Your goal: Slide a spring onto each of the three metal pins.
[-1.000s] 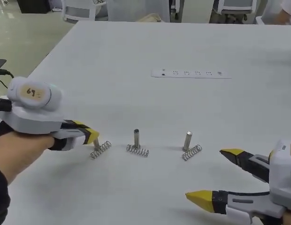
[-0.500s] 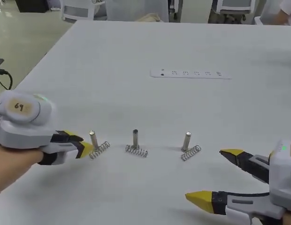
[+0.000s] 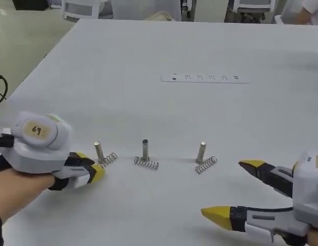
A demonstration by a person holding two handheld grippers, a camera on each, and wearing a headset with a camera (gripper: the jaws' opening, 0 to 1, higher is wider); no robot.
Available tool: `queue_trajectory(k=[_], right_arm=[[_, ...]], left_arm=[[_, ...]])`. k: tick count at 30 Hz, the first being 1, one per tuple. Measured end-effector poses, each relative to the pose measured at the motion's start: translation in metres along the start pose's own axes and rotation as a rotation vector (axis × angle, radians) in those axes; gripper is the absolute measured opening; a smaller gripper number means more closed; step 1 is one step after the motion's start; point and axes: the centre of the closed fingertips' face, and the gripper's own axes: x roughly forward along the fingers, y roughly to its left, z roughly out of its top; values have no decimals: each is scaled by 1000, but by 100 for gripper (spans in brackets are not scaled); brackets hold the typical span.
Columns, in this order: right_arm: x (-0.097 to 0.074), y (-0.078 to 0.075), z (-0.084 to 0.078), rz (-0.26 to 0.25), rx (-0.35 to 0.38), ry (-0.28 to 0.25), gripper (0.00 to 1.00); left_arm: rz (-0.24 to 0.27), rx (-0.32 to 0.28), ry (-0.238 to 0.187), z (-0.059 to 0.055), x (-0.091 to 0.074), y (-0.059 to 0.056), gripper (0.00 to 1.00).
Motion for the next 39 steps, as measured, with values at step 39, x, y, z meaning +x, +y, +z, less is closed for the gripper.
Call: queue_trajectory(k=[39], right_arm=[[-4, -3, 3, -10, 1, -14, 82]], left_arm=[[-56, 74, 23, 1, -10, -25, 3]])
